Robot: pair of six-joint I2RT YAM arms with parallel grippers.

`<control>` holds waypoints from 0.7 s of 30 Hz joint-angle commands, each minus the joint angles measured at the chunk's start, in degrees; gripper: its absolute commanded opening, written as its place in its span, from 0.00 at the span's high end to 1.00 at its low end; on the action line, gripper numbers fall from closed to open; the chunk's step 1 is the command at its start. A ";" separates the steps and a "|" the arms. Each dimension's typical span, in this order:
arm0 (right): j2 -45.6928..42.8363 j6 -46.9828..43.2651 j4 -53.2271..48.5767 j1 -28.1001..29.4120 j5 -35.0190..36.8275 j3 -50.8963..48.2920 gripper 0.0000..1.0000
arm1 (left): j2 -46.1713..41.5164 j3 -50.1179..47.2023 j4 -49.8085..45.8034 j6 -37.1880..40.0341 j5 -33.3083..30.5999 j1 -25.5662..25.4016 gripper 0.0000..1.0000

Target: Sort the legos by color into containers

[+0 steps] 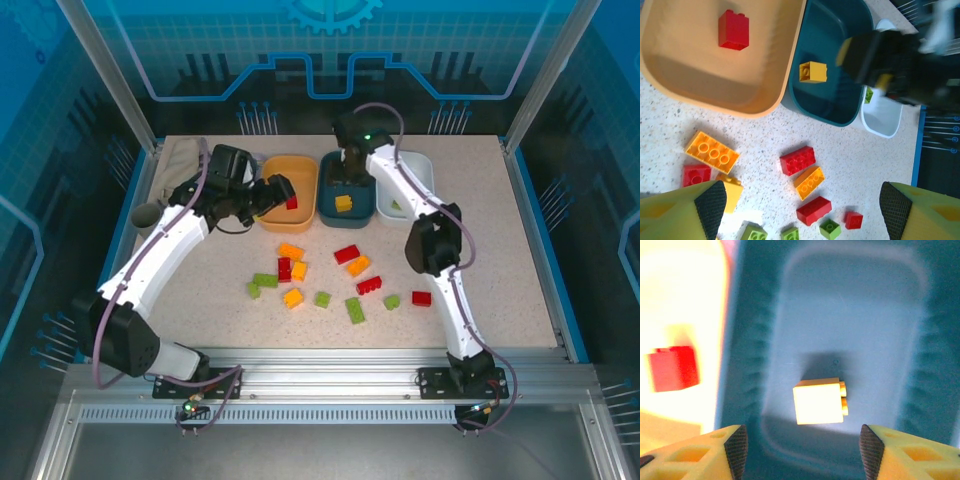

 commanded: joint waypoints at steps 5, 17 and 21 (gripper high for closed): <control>-27.75 -2.99 11.17 3.68 -6.39 -24.78 0.37 | -2.80 -5.12 -9.11 4.55 -0.77 0.23 0.19; -61.76 2.68 33.21 10.69 -21.13 -76.54 0.07 | 7.89 -13.01 -6.02 9.44 1.47 -0.64 0.25; -66.00 5.59 33.62 11.63 -21.03 -82.56 0.00 | 12.78 -12.03 -5.44 11.18 0.92 -2.21 0.30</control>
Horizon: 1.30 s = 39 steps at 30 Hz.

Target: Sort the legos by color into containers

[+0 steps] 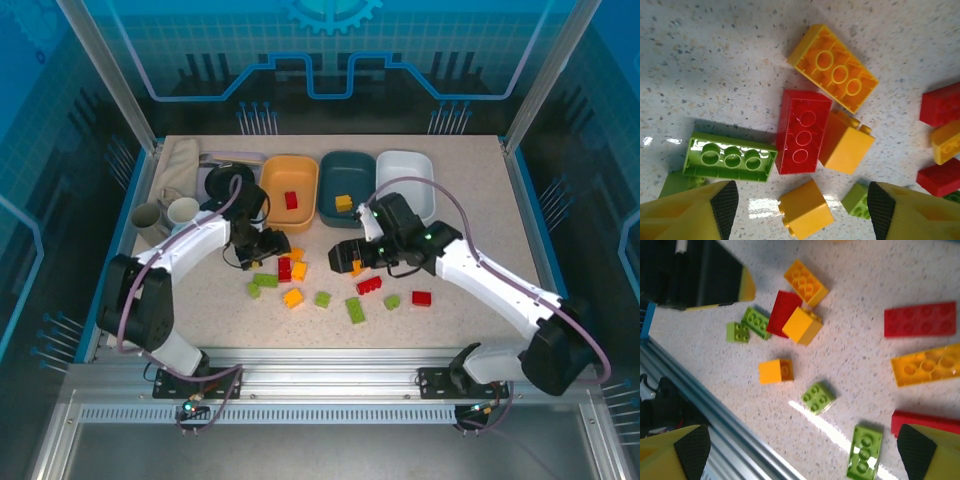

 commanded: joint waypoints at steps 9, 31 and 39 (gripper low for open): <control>-3.49 3.55 2.19 1.40 0.11 -1.85 0.00 | 9.36 3.34 0.94 3.48 -4.19 -2.86 0.37; -0.26 3.32 2.54 1.18 -0.45 -0.63 0.01 | 17.02 8.37 -2.03 2.80 -9.52 -6.55 0.46; 0.50 3.23 2.54 1.11 -0.44 -0.22 0.02 | 16.17 6.19 -0.56 1.48 -11.22 -7.58 0.60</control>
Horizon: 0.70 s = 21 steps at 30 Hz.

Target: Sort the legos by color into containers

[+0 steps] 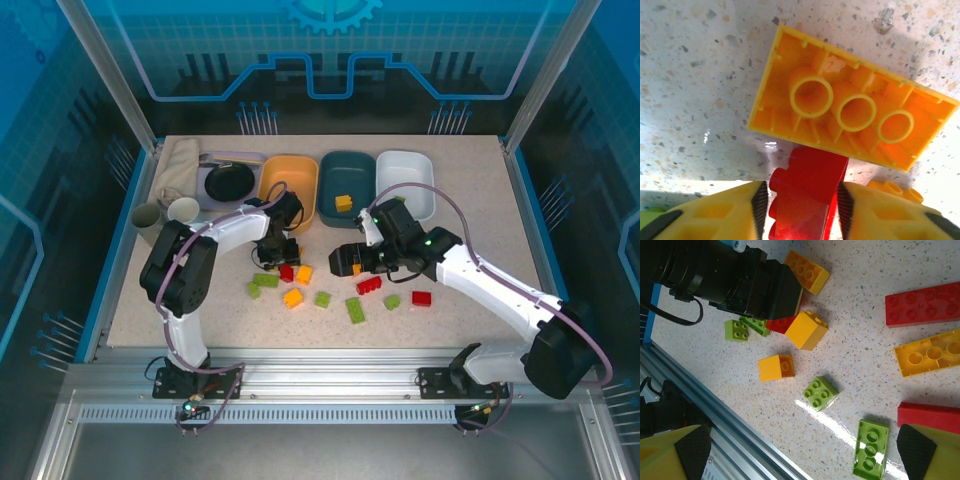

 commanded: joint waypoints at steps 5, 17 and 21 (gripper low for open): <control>0.46 0.43 0.38 0.67 -0.32 1.89 0.02 | -1.13 -0.82 -0.70 -0.22 -2.53 -0.59 0.71; -3.07 2.36 5.67 0.32 -0.48 4.96 0.03 | -12.25 5.15 -10.89 -1.17 -4.34 1.62 0.76; 0.07 3.09 6.70 -0.26 1.05 8.91 0.04 | -8.53 14.41 -13.30 1.09 -4.73 4.75 0.75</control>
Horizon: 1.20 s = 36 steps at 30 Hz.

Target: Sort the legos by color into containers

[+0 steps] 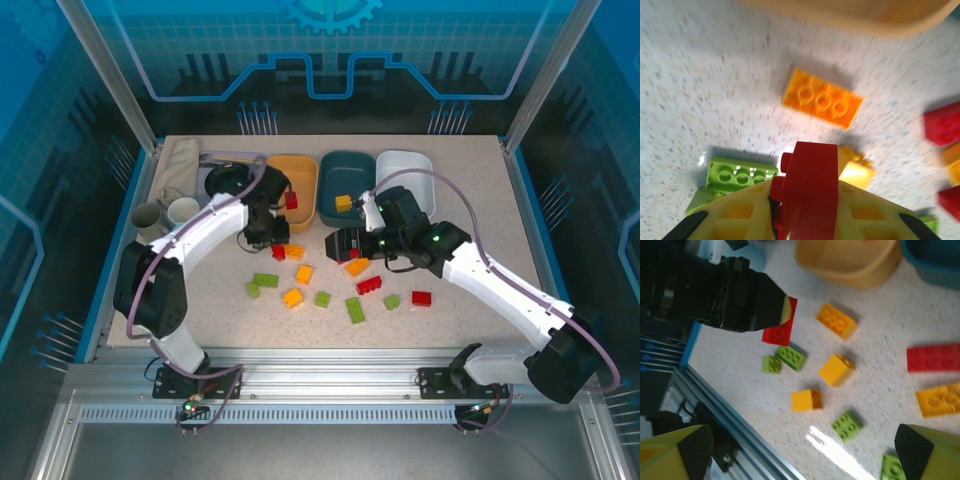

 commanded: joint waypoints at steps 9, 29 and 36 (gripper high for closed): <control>8.58 7.04 11.54 -5.20 -0.57 7.84 0.03 | 21.85 28.56 -9.07 6.31 -8.19 5.15 0.75; 11.47 8.29 4.95 -8.97 1.31 7.95 0.03 | 38.63 43.13 -12.03 5.17 -8.64 6.44 0.59; 6.20 5.73 -9.85 -8.26 9.39 6.35 0.07 | 33.29 43.35 -11.85 4.32 -7.26 6.29 0.51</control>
